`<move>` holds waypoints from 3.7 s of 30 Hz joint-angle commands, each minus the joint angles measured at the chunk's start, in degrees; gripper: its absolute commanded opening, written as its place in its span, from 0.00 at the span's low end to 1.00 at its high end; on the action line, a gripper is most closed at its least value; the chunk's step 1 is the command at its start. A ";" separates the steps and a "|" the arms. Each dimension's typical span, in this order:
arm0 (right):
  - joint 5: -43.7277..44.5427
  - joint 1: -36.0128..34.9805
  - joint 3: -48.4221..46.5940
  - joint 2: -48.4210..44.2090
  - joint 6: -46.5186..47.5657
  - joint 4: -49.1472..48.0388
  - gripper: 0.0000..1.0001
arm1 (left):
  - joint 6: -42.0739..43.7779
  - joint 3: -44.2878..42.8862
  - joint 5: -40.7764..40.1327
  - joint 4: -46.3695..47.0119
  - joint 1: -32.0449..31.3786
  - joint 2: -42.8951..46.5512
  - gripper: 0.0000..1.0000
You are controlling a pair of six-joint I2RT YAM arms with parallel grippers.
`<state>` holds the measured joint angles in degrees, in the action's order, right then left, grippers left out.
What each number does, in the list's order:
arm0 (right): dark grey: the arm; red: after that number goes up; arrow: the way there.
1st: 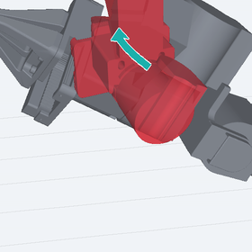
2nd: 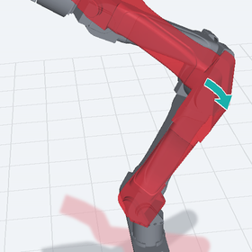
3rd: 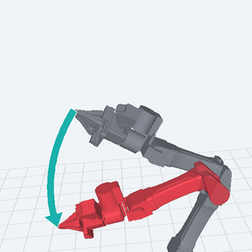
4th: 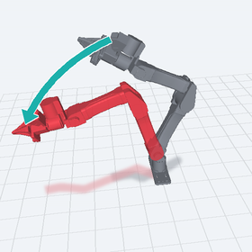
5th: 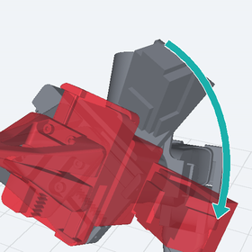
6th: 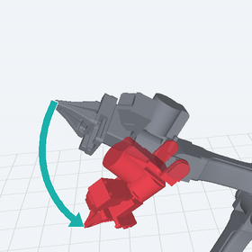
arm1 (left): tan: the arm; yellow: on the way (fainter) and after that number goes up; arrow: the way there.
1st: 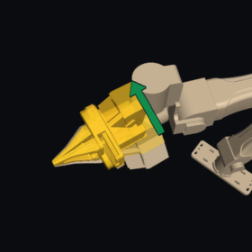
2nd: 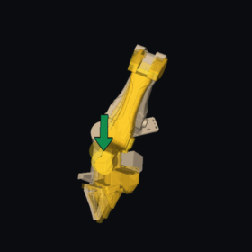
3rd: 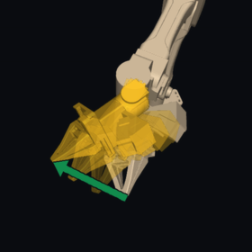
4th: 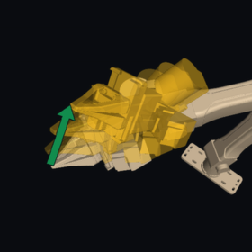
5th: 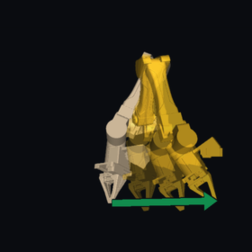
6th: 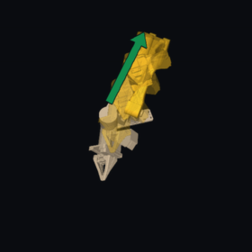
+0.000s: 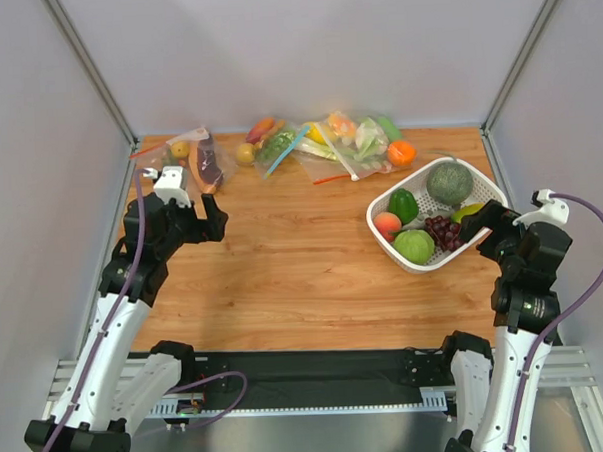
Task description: Open the zip-top bag and remove the fake food
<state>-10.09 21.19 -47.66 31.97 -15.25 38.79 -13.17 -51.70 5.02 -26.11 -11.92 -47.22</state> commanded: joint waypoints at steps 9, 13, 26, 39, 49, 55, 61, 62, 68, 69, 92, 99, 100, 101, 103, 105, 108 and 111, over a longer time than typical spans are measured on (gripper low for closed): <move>0.24 0.08 0.11 -0.59 1.18 -1.70 0.98 | -0.89 -2.97 0.69 -2.46 0.15 -3.84 0.99; 0.24 0.08 0.37 -0.94 1.27 -1.78 0.97 | -0.81 -2.35 2.18 -2.28 0.15 -4.63 0.99; -0.81 0.17 2.04 -3.66 0.39 -1.17 0.97 | -0.19 -10.16 -1.66 -0.26 -9.51 -11.31 0.95; -1.78 0.17 3.36 -6.48 -0.58 -1.08 0.98 | -10.01 -33.98 -1.42 4.13 -24.55 -41.25 0.96; -3.18 0.17 4.33 -8.41 -1.72 0.06 0.98 | -19.35 -50.76 -0.62 8.97 -29.73 -61.31 0.96; -5.56 0.08 4.42 -10.87 -1.81 0.85 0.98 | -21.81 -59.39 -4.84 9.49 -33.07 -71.42 0.96; -6.44 0.17 4.24 -12.10 -1.63 1.21 0.97 | -25.15 -61.41 -9.76 10.29 -33.34 -75.82 0.95; -6.44 0.17 4.50 -12.19 -1.80 1.12 0.97 | -25.41 -61.33 -11.07 10.46 -33.34 -76.00 0.95; -6.44 0.17 4.68 -12.63 -1.98 1.03 0.97 | -25.85 -62.37 -13.45 11.96 -33.34 -78.28 0.95; -6.52 0.17 4.68 -12.63 -1.89 0.94 0.97 | -25.94 -63.08 -13.45 11.78 -33.34 -79.07 0.95; -7.31 0.08 5.56 -13.07 -2.42 -0.29 0.97 | -29.19 -69.14 -13.72 13.72 -30.09 -89.97 0.93; -7.93 0.08 5.74 -13.07 -2.51 -0.64 0.97 | -31.30 -70.90 -13.98 16.61 -29.30 -92.87 0.91; -8.02 -0.01 6.00 -13.07 -2.60 -0.81 0.97 | -31.48 -71.34 -13.81 16.96 -29.30 -93.75 0.89; -8.19 -0.01 6.09 -13.07 -2.60 -1.16 0.97 | -31.57 -72.74 -13.63 16.97 -29.21 -94.10 0.87; -8.19 0.08 6.35 -13.16 -2.77 -1.43 0.97 | -31.83 -73.71 -13.54 17.06 -29.30 -95.15 0.84; -8.46 -0.10 6.44 -12.98 -2.77 -1.52 0.97 | -32.18 -74.07 -13.89 17.49 -29.21 -95.42 0.74; -8.55 -0.36 6.53 -13.16 -2.77 -1.69 0.97 | -32.62 -73.89 -14.16 18.20 -29.30 -95.42 0.61; -8.63 -0.45 6.61 -13.16 -2.77 -1.78 0.97 | -32.80 -73.81 -14.07 18.98 -29.30 -95.07 0.47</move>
<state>-17.69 21.12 -41.45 19.44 -17.41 39.13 -45.34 -123.15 -8.29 -10.50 -41.15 -142.87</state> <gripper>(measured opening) 0.971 0.512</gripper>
